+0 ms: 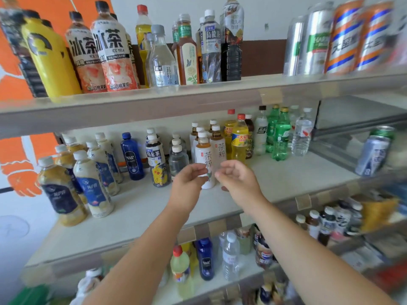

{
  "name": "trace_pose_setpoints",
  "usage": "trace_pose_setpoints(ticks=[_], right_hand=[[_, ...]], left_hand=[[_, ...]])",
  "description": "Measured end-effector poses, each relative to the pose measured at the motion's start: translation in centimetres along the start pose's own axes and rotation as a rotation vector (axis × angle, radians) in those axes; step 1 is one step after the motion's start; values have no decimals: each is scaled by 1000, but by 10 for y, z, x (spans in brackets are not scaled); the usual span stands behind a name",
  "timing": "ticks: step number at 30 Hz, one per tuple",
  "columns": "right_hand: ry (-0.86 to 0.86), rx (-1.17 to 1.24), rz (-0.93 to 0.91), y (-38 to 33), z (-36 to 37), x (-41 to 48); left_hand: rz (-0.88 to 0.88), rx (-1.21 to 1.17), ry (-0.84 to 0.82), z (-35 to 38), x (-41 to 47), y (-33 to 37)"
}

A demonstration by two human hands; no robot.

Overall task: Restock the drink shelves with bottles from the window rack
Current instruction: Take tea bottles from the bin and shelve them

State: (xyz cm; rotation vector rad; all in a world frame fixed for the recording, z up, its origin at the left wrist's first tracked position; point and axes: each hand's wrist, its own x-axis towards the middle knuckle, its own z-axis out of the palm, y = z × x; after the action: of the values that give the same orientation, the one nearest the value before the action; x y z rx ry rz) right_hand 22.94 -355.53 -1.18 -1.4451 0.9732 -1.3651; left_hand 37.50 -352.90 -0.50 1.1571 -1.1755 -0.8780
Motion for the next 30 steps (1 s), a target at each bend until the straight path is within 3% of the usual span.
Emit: trace_pose_setpoints(ticks=[7,14,19,30], right_hand=[[165,-30,110,18,-51,-83],[511,-14,227,49,-136,-162],[721,-80,291,54,-181,-218],[1244,-187,518,68,-251,-391]], left_hand=[[-91,-38,-178,56,-64,-20],[-134,-70,-501,150,-119,-46],[-274,-121,-697,209,-154,-72],[-375,-4,-1086,285,-259,-105]])
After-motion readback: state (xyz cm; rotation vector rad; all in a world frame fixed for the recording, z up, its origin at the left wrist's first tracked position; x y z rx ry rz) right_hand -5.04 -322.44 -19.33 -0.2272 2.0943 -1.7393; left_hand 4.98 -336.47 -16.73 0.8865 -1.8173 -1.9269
